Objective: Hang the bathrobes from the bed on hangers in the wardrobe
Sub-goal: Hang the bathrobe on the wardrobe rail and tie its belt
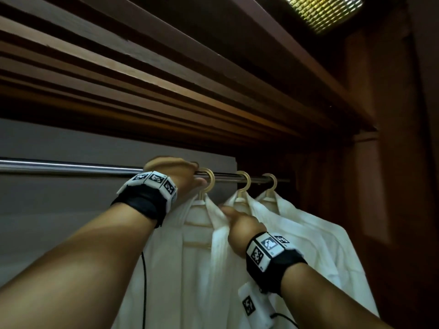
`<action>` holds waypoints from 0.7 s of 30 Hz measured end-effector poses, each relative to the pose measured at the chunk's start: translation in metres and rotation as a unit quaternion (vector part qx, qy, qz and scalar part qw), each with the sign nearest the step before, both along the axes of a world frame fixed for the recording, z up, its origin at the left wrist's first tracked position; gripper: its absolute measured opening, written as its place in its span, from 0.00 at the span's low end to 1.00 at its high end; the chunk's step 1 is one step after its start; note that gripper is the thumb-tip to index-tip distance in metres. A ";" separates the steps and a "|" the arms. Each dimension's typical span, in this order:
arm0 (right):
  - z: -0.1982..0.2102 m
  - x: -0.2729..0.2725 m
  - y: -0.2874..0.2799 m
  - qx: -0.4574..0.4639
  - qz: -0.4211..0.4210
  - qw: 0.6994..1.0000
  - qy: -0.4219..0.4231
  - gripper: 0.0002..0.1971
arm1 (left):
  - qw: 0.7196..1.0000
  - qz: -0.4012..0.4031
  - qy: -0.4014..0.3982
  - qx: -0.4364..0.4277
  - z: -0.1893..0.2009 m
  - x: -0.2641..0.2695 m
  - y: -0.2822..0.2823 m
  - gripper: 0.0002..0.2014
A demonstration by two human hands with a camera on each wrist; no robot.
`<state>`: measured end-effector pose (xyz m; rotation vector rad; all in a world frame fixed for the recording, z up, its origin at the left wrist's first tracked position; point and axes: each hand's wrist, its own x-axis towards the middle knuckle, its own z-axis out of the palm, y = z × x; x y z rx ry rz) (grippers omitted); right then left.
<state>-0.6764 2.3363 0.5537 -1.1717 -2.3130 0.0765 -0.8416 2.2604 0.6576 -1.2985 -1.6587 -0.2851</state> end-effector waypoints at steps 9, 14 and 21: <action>-0.049 0.084 -0.052 0.076 -0.006 0.997 0.015 0.35 | 0.986 -0.060 -0.042 0.148 -0.025 0.007 -0.003 0.29; -0.123 0.227 -0.127 0.025 -0.137 0.985 0.100 0.18 | 0.938 -0.261 -0.187 0.132 -0.083 0.005 0.058 0.29; -0.256 0.391 -0.360 -0.116 -0.433 0.871 0.202 0.10 | 0.665 -0.672 -0.313 -0.091 -0.242 0.298 -0.055 0.05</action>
